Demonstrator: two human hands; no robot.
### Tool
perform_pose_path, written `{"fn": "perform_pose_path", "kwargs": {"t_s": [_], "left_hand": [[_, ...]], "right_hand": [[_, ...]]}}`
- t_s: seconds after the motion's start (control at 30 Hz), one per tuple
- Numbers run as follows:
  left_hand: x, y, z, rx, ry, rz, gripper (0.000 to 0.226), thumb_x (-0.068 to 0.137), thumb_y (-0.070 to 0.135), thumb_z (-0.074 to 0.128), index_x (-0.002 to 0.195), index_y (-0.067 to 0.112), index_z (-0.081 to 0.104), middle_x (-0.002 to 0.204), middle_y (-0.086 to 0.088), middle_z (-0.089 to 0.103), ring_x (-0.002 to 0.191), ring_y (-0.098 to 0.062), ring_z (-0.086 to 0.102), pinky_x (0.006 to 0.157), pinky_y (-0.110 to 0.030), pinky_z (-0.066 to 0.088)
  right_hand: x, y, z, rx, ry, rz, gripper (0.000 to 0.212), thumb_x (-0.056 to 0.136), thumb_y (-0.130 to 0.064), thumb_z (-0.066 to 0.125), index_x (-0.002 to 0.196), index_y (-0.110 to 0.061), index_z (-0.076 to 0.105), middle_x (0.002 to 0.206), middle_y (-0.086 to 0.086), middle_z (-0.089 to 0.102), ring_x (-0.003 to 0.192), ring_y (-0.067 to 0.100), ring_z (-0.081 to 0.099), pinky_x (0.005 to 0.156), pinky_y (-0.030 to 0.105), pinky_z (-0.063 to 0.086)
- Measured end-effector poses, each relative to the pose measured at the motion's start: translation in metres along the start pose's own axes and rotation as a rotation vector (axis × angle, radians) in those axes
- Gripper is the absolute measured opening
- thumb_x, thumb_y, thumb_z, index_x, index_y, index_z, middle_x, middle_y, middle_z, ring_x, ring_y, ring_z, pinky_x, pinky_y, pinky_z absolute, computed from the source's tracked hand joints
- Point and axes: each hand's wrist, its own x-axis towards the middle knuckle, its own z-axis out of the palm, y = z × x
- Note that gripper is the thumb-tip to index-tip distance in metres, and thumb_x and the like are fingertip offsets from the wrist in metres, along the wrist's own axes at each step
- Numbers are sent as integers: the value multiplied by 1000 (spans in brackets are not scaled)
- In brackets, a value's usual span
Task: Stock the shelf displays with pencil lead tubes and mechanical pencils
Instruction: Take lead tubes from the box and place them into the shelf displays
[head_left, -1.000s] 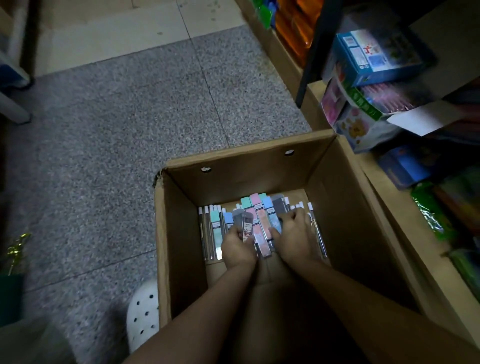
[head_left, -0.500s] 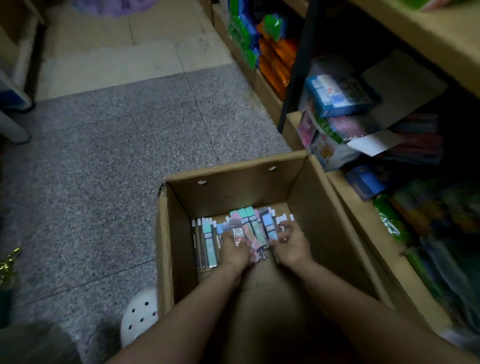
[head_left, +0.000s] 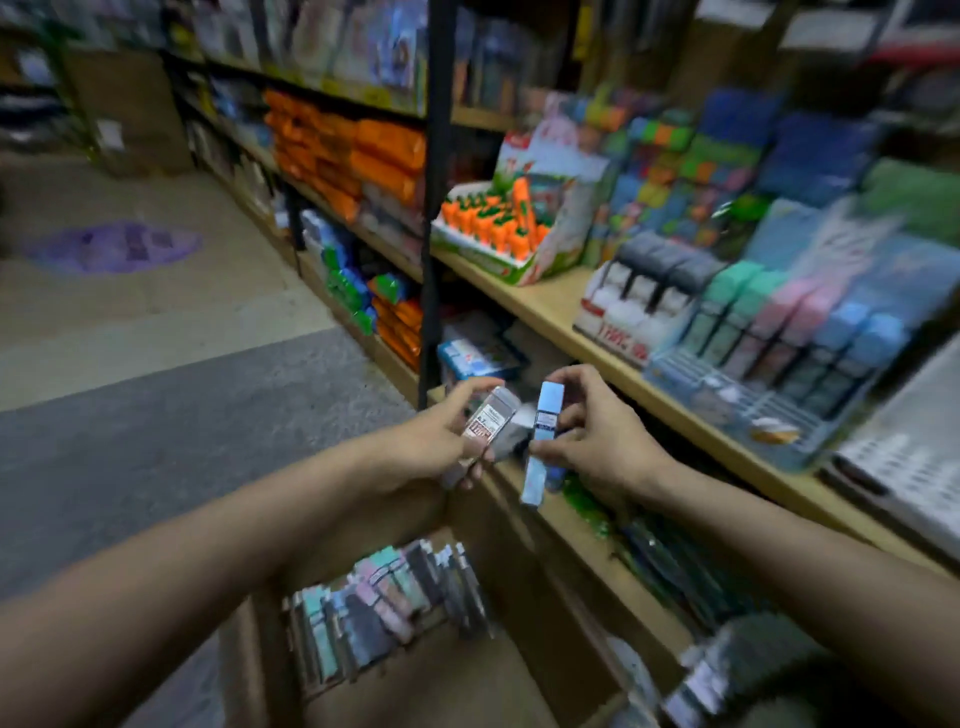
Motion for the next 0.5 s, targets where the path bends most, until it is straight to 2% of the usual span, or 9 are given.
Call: {"fn": "perform_pose_path", "kwargs": {"t_s": [0.1, 0.2, 0.27, 0.4, 0.5], "left_hand": [[8, 19, 16, -102, -37, 115, 62, 96, -6, 47, 130, 44, 36, 79, -8, 60, 66, -22, 56, 59, -35, 49], [24, 32, 36, -129, -49, 172, 63, 97, -6, 46, 138, 39, 31, 77, -9, 60, 64, -21, 58, 58, -35, 49], [37, 41, 50, -190, -62, 188, 64, 96, -5, 47, 138, 42, 32, 76, -8, 63, 64, -19, 60, 57, -34, 51], [55, 63, 76, -292, -94, 211, 58, 98, 4, 49, 123, 56, 41, 75, -5, 67, 66, -20, 63, 57, -34, 52], [62, 77, 90, -329, -103, 224, 51, 100, 8, 48, 130, 46, 33, 74, -4, 68, 64, -17, 64, 57, -32, 55]], "right_hand": [[-23, -5, -37, -68, 118, -47, 59, 75, -15, 82, 111, -36, 40, 71, -3, 63, 56, 3, 60, 56, 22, 51], [-47, -7, -74, -182, 203, -35, 61, 76, -24, 82, 114, -38, 37, 75, -4, 64, 61, 0, 62, 56, 16, 44], [-62, -8, -100, -262, 265, -43, 60, 76, -28, 82, 113, -39, 36, 79, -7, 61, 67, -5, 61, 55, 12, 44], [-79, -8, -149, -370, 394, -62, 50, 80, -27, 79, 108, -35, 39, 84, -9, 61, 70, -2, 63, 56, 16, 45], [-80, -7, -178, -352, 473, -52, 40, 84, -21, 75, 104, -34, 44, 93, -8, 61, 73, 2, 67, 60, 20, 52]]}}
